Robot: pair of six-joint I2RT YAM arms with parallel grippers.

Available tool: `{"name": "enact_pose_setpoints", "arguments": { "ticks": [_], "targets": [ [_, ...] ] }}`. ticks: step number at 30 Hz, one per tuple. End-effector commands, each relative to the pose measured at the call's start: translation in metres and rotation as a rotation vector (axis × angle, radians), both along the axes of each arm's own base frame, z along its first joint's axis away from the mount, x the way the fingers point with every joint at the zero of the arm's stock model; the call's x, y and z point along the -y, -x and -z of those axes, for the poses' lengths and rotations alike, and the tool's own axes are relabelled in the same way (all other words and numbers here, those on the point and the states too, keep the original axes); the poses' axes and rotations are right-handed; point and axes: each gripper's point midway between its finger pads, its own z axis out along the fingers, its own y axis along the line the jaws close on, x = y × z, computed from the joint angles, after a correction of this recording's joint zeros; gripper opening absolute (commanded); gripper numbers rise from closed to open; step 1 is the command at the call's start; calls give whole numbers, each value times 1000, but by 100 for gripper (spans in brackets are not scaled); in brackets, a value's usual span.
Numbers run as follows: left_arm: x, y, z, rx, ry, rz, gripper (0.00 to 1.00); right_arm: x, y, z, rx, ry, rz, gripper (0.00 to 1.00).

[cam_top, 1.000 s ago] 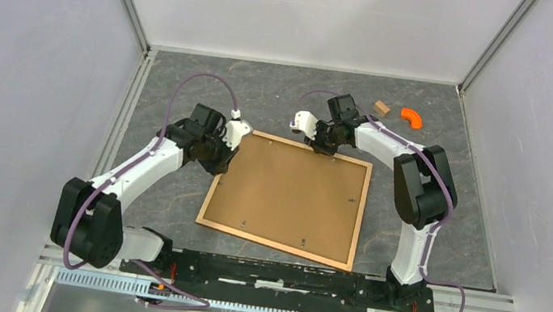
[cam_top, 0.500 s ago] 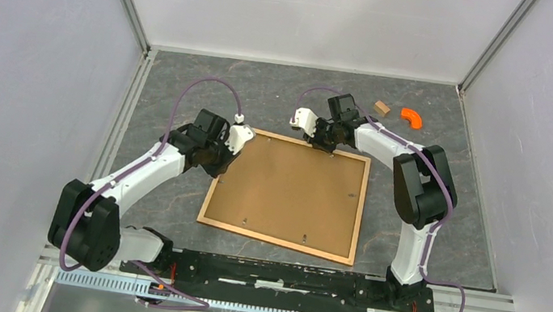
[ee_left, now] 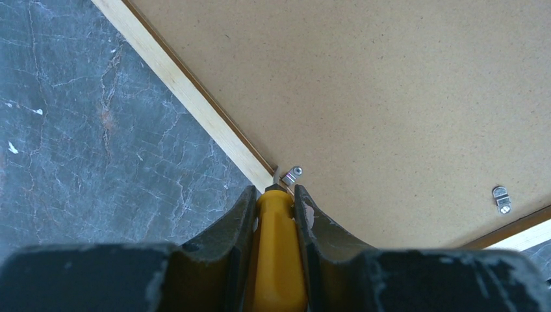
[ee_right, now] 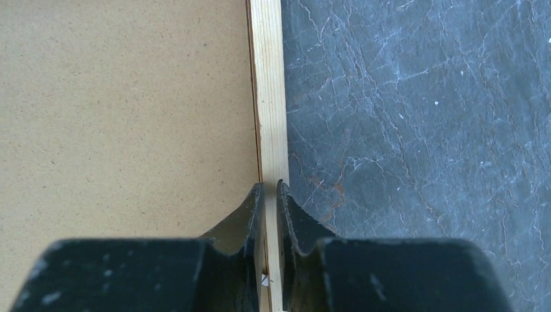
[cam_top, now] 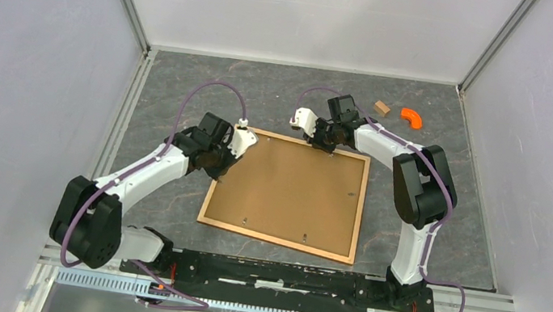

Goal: Take the photo out of the frame

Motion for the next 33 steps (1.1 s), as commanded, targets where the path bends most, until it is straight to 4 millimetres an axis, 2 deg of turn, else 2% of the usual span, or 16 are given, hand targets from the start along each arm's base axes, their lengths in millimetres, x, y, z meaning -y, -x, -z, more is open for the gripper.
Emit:
{"name": "enact_pose_setpoints", "arguments": {
  "ticks": [1, 9, 13, 21, 33],
  "targets": [
    [-7, 7, 0, 14, -62, 65, 2, 5, -16, -2, 55, 4, 38, 14],
    [-2, 28, -1, -41, -62, 129, 2, 12, -24, 3, 47, 8, 86, 3],
    [7, 35, 1, -65, -40, 149, 2, 12, -25, 5, 38, 8, 91, 1],
    [21, 27, 9, -62, 4, 116, 2, 13, -24, 7, 26, 7, 92, 0],
    [44, 27, 16, -93, 123, 115, 2, 13, -22, 10, 5, -1, 99, 0]
  ]
}}
